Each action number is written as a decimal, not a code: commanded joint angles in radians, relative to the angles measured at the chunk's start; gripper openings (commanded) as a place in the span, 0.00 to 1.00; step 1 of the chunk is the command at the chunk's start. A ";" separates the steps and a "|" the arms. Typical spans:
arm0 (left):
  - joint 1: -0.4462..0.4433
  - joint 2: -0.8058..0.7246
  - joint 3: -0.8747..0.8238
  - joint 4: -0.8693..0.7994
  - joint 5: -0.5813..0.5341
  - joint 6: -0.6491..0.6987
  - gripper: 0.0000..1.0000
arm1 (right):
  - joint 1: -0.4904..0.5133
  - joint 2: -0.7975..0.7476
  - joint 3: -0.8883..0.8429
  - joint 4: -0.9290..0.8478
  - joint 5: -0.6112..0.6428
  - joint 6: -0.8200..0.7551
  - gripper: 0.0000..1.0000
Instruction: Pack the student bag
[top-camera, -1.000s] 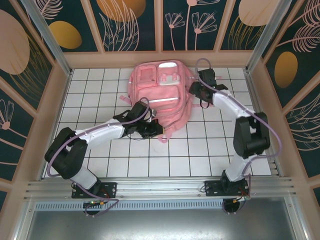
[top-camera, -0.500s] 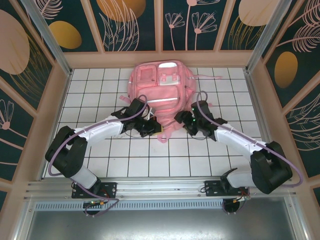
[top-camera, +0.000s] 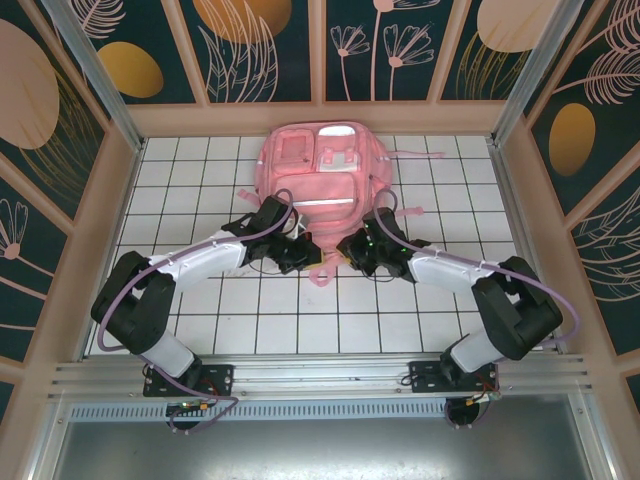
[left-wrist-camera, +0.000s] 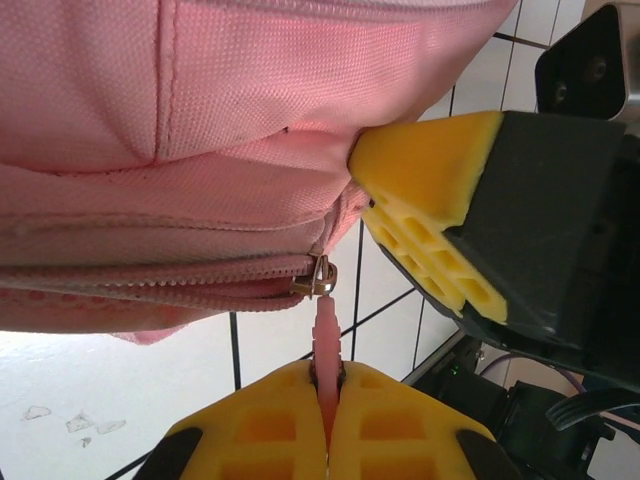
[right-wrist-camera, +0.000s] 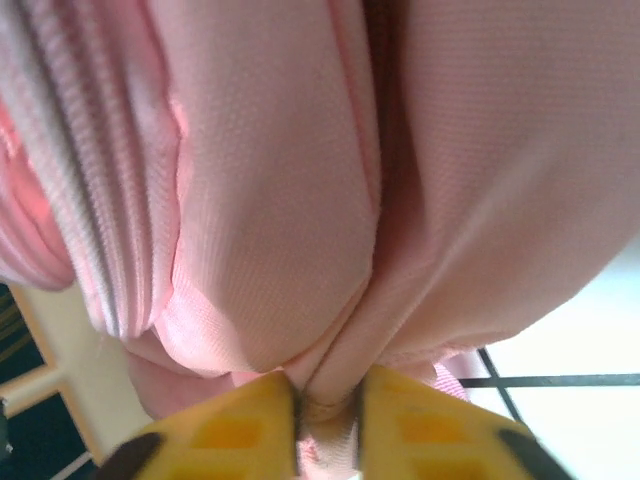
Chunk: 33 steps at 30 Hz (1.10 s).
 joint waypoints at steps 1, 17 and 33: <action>-0.006 -0.018 0.006 0.018 0.068 0.001 0.00 | 0.010 0.030 -0.003 -0.006 0.062 -0.008 0.00; 0.015 -0.005 0.040 -0.179 -0.060 0.156 0.00 | -0.065 -0.107 0.006 -0.247 0.309 -0.143 0.00; 0.021 -0.018 -0.022 -0.289 -0.106 0.229 0.00 | -0.148 -0.155 0.060 -0.339 0.381 -0.227 0.00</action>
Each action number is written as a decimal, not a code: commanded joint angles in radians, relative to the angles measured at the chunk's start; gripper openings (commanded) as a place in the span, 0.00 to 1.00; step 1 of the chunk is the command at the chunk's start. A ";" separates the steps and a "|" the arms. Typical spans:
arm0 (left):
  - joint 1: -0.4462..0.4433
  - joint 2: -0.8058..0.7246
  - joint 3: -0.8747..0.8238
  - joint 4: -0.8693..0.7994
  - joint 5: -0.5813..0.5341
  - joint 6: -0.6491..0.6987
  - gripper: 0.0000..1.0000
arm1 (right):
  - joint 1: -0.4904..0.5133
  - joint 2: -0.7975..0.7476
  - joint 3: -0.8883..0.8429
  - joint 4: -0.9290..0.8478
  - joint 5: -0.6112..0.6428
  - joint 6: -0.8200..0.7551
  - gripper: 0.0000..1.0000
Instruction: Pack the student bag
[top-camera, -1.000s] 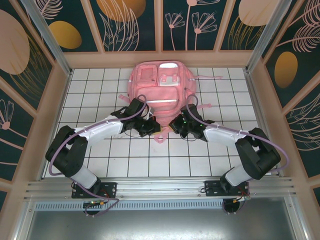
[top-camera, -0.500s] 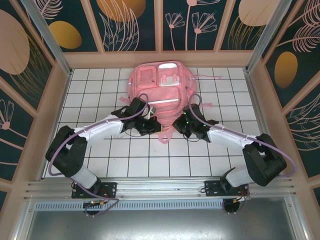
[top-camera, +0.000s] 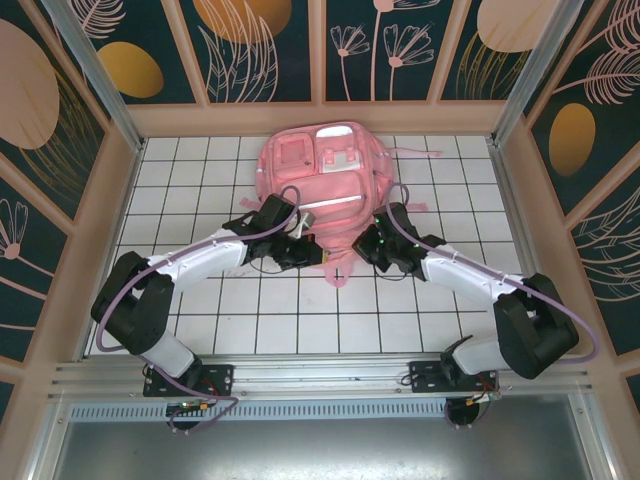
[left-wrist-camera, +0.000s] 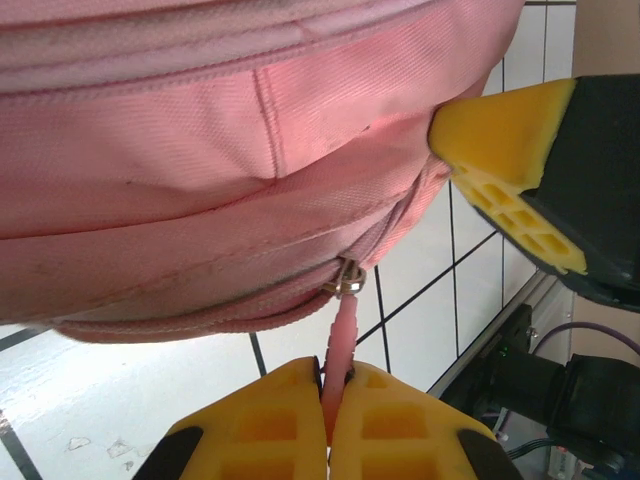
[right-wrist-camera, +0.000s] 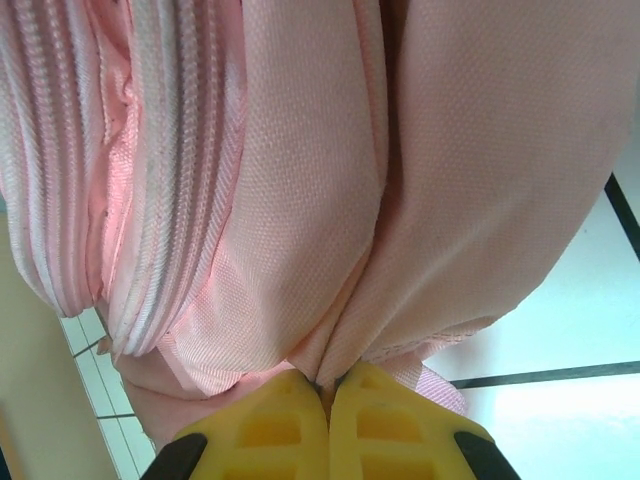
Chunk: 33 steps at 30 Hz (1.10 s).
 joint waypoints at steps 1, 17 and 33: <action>0.026 -0.018 -0.048 -0.249 -0.077 0.034 0.00 | -0.090 -0.026 0.028 -0.119 0.280 -0.061 0.00; 0.037 0.028 -0.082 -0.291 -0.313 0.104 0.00 | -0.249 -0.088 0.060 -0.192 0.321 -0.197 0.00; -0.023 -0.049 0.017 -0.048 -0.092 0.055 0.30 | -0.235 -0.113 0.101 -0.178 0.055 -0.414 0.32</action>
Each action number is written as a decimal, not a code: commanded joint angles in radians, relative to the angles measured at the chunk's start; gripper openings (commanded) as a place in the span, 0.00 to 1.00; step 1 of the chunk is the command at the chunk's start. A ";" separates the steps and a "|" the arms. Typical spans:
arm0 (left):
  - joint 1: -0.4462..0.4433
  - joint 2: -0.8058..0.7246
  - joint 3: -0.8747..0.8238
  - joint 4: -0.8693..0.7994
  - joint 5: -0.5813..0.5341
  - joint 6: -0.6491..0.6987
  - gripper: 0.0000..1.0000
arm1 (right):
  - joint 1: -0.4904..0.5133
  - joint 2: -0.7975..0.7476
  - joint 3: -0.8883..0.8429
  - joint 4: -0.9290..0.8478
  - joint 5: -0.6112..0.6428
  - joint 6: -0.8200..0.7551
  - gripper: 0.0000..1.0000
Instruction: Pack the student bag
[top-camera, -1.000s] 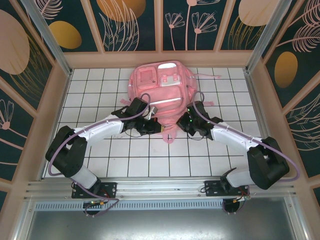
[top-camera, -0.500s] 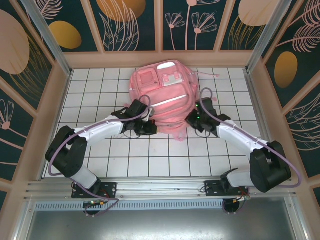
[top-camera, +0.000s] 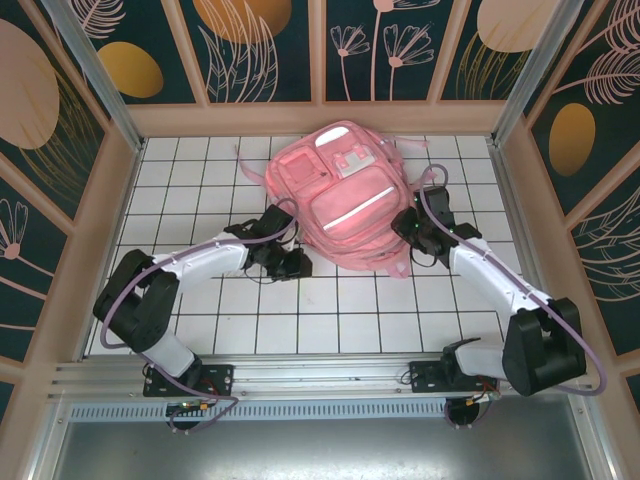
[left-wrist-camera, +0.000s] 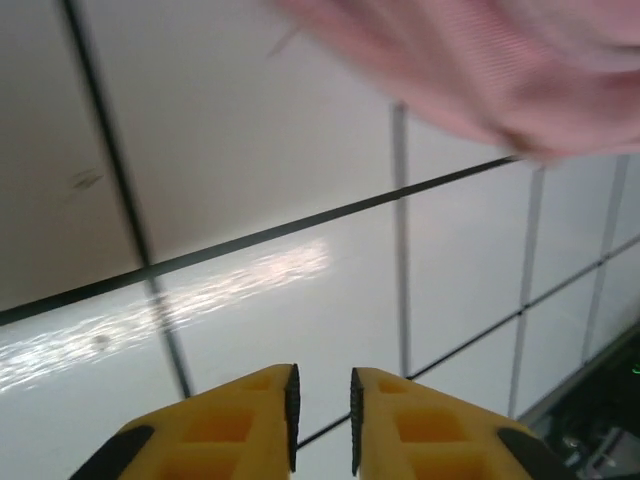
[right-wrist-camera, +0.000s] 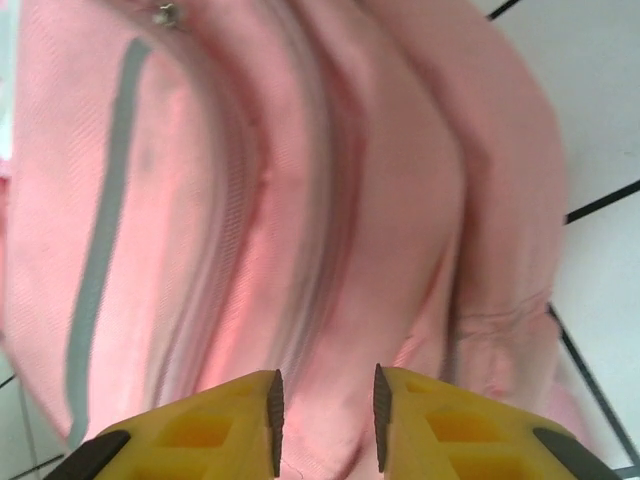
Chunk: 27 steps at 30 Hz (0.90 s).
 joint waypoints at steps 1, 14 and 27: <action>-0.019 -0.063 0.044 0.077 0.028 0.015 0.34 | 0.016 -0.013 0.025 -0.011 -0.073 -0.120 0.33; -0.035 0.034 -0.038 0.290 -0.021 -0.117 0.37 | 0.102 0.017 -0.071 -0.005 -0.099 -0.278 0.61; -0.035 0.204 0.022 0.316 -0.073 -0.099 0.37 | 0.108 -0.079 -0.118 -0.070 -0.025 -0.273 0.62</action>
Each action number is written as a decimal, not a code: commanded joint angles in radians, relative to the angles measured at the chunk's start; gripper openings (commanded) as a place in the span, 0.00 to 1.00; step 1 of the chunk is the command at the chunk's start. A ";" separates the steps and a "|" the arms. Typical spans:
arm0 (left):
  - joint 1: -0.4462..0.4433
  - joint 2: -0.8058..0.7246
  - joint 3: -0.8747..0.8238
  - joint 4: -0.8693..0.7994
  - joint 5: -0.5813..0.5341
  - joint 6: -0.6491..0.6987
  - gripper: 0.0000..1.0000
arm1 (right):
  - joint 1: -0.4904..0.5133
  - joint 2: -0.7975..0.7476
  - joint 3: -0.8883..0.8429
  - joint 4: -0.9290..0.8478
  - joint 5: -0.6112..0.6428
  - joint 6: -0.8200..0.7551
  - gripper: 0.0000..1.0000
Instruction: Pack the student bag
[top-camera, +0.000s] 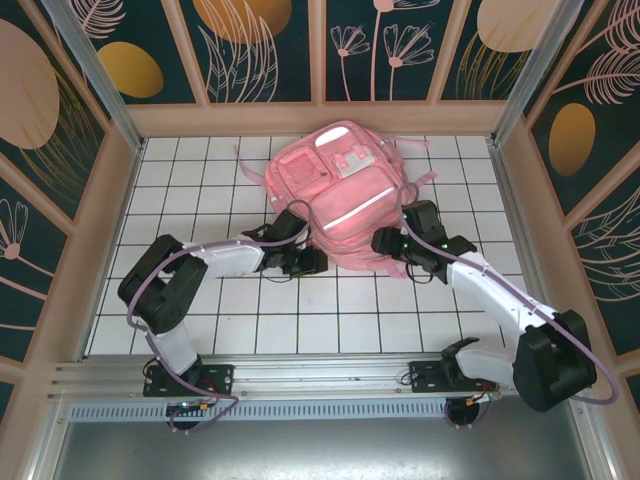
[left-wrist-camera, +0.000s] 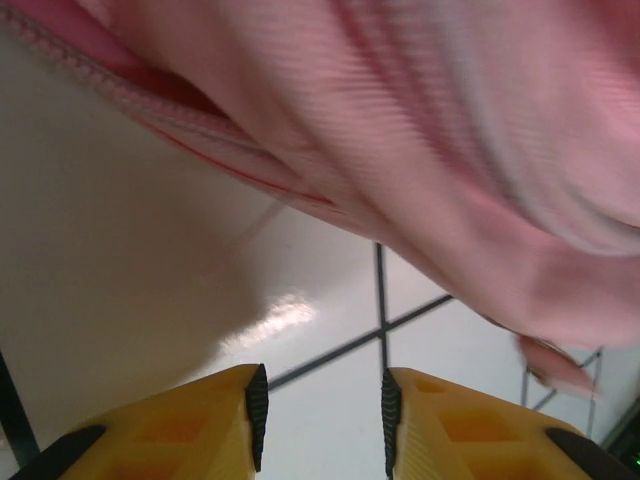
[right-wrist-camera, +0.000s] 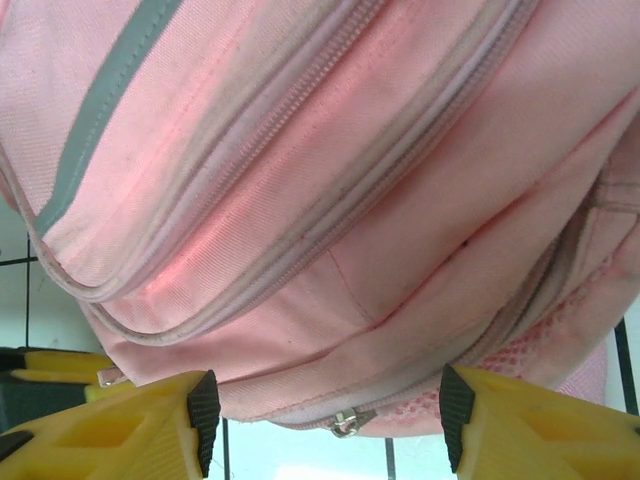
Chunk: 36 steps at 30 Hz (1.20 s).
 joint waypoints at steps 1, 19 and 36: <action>-0.004 0.032 0.056 0.030 -0.016 0.000 0.37 | -0.012 0.004 -0.037 -0.025 0.016 -0.023 0.62; -0.004 0.109 0.113 0.057 0.000 -0.002 0.37 | 0.081 0.288 0.096 0.118 -0.151 -0.075 0.63; 0.013 0.077 0.076 0.086 0.000 -0.007 0.37 | 0.146 0.165 0.043 0.314 -0.539 0.039 0.55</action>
